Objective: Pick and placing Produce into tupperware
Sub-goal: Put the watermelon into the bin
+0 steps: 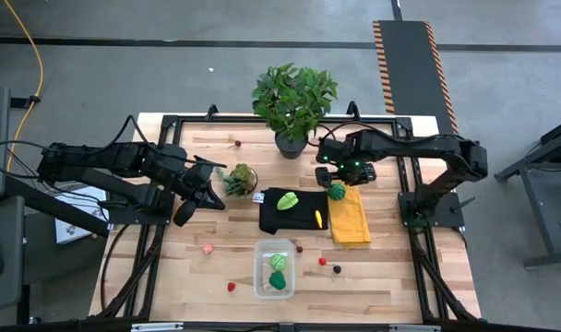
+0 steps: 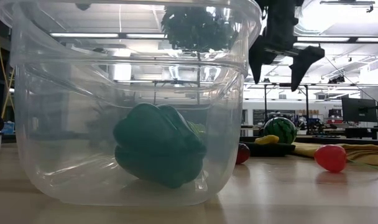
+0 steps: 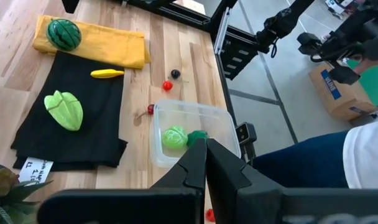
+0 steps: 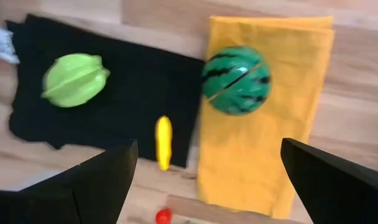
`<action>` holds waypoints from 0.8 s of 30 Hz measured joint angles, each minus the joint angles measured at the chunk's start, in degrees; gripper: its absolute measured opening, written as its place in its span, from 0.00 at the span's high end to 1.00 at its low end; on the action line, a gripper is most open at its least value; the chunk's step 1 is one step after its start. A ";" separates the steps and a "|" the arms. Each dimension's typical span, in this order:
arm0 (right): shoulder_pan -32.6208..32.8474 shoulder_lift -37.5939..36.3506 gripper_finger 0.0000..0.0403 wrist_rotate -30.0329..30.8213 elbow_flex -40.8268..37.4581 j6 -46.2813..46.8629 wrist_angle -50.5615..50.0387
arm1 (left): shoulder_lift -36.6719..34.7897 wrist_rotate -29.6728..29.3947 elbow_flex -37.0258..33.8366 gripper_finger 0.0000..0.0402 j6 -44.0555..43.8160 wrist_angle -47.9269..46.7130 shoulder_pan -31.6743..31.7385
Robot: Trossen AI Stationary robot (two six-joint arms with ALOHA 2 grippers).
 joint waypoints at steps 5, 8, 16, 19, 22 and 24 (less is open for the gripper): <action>-0.11 3.42 0.04 0.93 1.45 -1.55 -2.08 | 0.00 0.00 0.00 1.00 0.02 0.00 0.00; -0.11 5.07 0.04 0.96 1.45 -1.72 -1.93 | 0.00 0.00 0.00 1.00 0.00 0.01 0.00; -0.25 6.60 0.04 5.11 1.45 -0.14 -0.90 | -0.02 0.00 0.00 1.00 0.22 0.02 0.00; -0.70 6.60 0.04 5.50 1.45 1.35 -0.34 | -0.02 0.00 0.00 1.00 0.22 0.04 0.00; -0.76 6.60 0.04 5.84 1.45 1.61 -0.39 | -0.02 0.00 0.00 1.00 0.22 0.02 0.00; -0.74 6.60 0.04 6.68 1.43 1.58 -0.70 | -0.02 0.00 0.00 1.00 0.22 -0.04 0.00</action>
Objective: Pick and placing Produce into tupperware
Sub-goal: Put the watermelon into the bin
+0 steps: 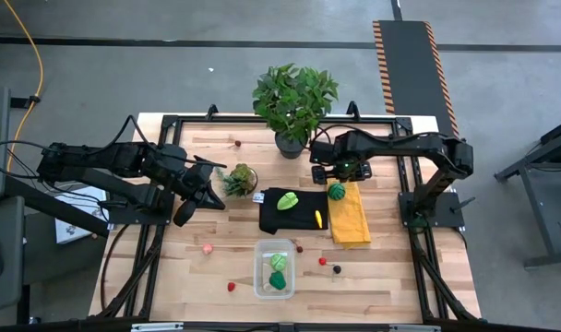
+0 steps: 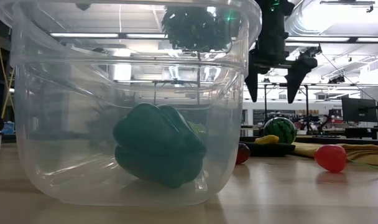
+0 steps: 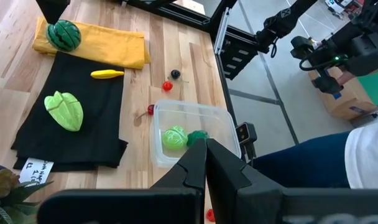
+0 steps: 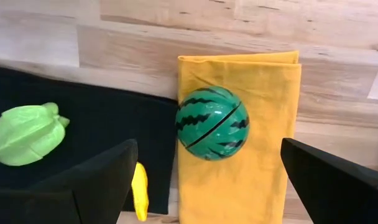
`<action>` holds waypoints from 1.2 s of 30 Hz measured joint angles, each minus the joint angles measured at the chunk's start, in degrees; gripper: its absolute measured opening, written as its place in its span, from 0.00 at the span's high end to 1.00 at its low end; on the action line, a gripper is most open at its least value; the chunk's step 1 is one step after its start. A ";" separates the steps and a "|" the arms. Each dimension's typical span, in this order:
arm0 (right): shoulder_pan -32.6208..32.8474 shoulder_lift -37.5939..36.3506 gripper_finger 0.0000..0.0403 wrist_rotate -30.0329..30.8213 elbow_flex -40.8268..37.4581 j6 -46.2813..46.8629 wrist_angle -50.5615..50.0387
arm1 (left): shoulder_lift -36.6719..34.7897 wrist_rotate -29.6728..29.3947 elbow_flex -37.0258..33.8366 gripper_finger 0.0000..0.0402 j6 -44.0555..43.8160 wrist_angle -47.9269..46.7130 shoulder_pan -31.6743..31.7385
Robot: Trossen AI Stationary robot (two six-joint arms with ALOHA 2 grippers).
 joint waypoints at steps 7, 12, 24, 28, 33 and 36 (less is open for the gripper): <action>0.00 0.00 0.04 0.95 0.00 -0.87 -0.26 | 0.00 0.00 0.00 1.00 0.00 -0.65 0.00; 0.04 0.00 0.04 0.96 0.00 -0.87 -0.19 | 0.00 0.00 0.00 1.00 0.76 -1.19 -0.01; -0.13 0.00 0.04 2.34 -0.02 -1.72 1.64 | 0.00 0.00 0.00 1.00 1.07 -1.21 -0.01; -0.59 0.06 0.04 2.48 -0.02 -1.71 2.74 | 0.00 0.00 0.00 1.00 1.07 -1.20 0.00; -0.74 1.50 0.04 1.97 -0.09 -0.40 1.97 | 0.00 0.37 0.00 1.00 1.05 -1.24 0.00; -0.72 3.22 0.04 1.07 -0.09 0.11 1.83 | 0.00 0.44 0.00 1.00 1.02 -1.26 -0.01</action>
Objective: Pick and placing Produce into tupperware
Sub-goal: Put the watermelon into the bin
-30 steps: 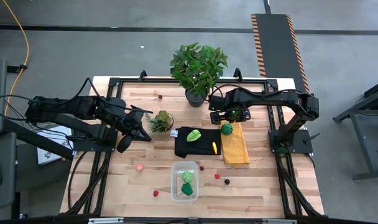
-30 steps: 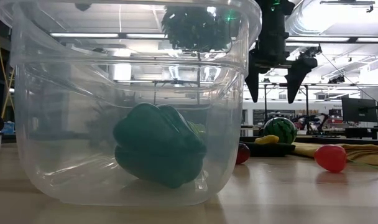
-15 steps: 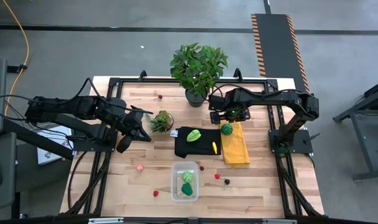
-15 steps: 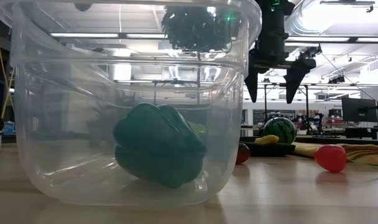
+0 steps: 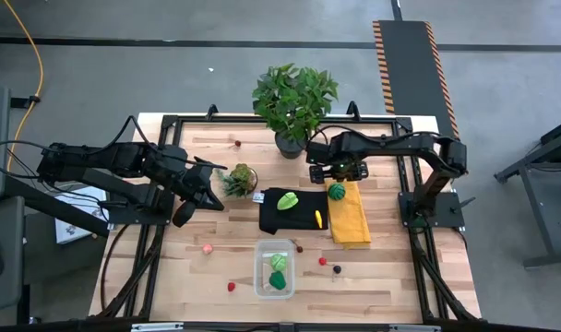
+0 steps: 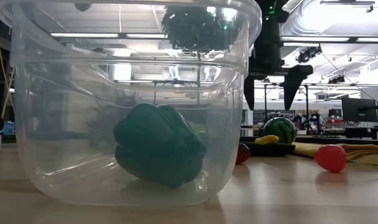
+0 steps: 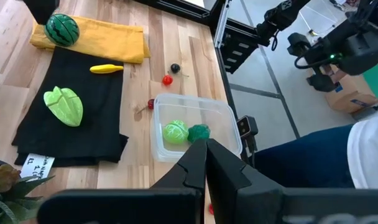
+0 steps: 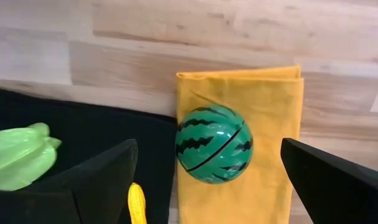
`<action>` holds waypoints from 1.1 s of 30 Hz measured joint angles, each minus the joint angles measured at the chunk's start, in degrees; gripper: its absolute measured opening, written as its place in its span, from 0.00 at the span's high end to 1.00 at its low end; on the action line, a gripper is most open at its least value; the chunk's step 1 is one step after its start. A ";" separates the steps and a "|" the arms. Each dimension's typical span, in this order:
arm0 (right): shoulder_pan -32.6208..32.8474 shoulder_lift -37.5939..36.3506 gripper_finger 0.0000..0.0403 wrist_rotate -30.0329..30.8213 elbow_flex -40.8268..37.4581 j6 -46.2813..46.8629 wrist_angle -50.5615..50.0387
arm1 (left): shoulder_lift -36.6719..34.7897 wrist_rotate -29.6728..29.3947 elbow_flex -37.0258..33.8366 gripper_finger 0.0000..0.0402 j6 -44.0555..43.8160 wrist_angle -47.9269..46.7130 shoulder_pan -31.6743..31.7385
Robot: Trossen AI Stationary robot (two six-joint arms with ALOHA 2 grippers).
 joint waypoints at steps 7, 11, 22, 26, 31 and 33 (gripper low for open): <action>0.02 3.67 0.04 -2.56 0.00 0.01 -0.17 | 0.00 0.00 0.00 1.00 -0.11 -0.01 0.01; 0.02 3.88 0.04 -2.74 0.00 -0.06 -0.81 | 0.00 0.00 0.00 1.00 -0.10 -0.05 0.01; -0.32 3.37 0.04 -2.89 0.00 -2.85 -1.87 | 0.00 0.00 0.00 1.00 0.01 -0.45 0.00; -1.48 0.85 0.04 -2.66 0.00 -3.14 -2.25 | 0.00 0.00 0.00 1.00 0.01 -0.45 0.01; -3.16 -3.21 0.04 -1.80 0.00 -3.31 -2.15 | 0.00 -0.02 0.00 1.00 0.01 -0.42 0.01; -3.38 -3.33 0.04 -1.82 -0.02 -3.85 -1.47 | 0.00 -0.02 0.00 1.00 0.01 -0.42 -0.01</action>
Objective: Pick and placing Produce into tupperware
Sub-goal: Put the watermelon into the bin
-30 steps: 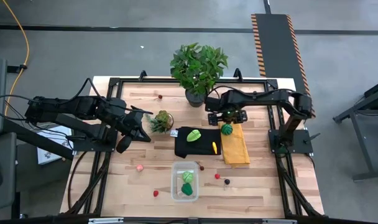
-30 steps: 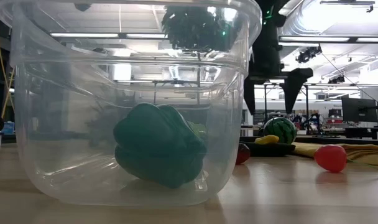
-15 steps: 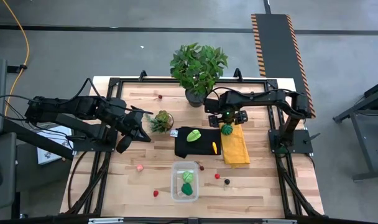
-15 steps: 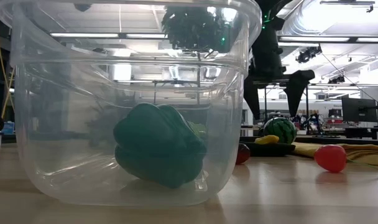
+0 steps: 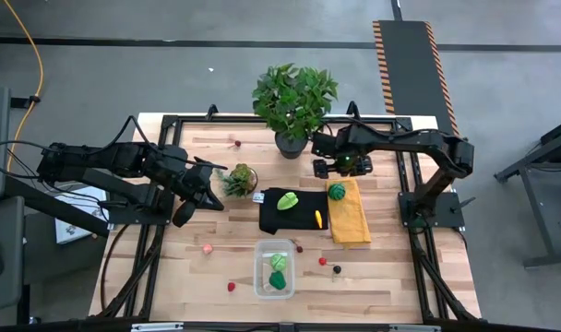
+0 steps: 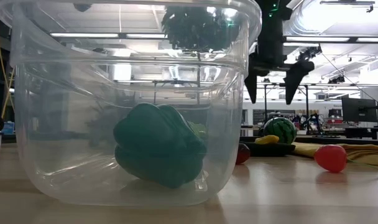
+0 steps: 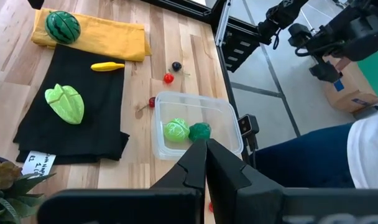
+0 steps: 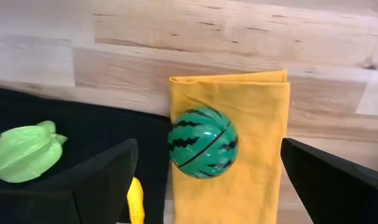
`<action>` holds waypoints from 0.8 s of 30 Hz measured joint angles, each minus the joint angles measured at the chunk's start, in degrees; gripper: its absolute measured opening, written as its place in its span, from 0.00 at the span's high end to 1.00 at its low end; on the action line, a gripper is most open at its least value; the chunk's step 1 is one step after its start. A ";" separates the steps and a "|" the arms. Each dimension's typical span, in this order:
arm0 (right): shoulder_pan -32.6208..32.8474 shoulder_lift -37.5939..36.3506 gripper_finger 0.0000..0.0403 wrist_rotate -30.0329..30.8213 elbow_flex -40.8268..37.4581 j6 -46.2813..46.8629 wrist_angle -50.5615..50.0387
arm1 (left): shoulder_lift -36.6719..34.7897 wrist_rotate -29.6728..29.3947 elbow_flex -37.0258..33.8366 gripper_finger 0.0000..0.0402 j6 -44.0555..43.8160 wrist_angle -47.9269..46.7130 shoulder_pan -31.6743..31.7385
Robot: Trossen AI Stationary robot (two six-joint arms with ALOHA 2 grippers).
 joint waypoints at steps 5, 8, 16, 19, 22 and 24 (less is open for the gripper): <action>0.03 -0.35 0.04 -3.61 -5.42 0.40 4.95 | 0.00 0.02 0.00 1.00 -0.01 -0.01 0.01; 0.54 -1.74 0.04 -3.45 -7.54 2.62 4.69 | 0.02 0.02 0.00 1.00 -0.40 -0.26 0.01; 0.49 -4.59 0.04 -4.08 -9.08 3.96 6.01 | 0.02 0.00 0.00 1.00 -0.61 -0.79 0.01; 1.16 -4.59 0.04 -5.07 -10.40 5.31 8.69 | 0.02 0.00 0.00 1.00 -0.61 -0.79 0.00; 1.70 -4.59 0.04 -5.09 -11.28 6.65 9.32 | 0.02 0.00 0.00 1.00 -0.61 -0.79 0.00; 2.04 -4.57 0.04 -5.14 -12.07 7.12 9.34 | 0.02 0.00 0.00 1.00 -0.61 -0.77 0.02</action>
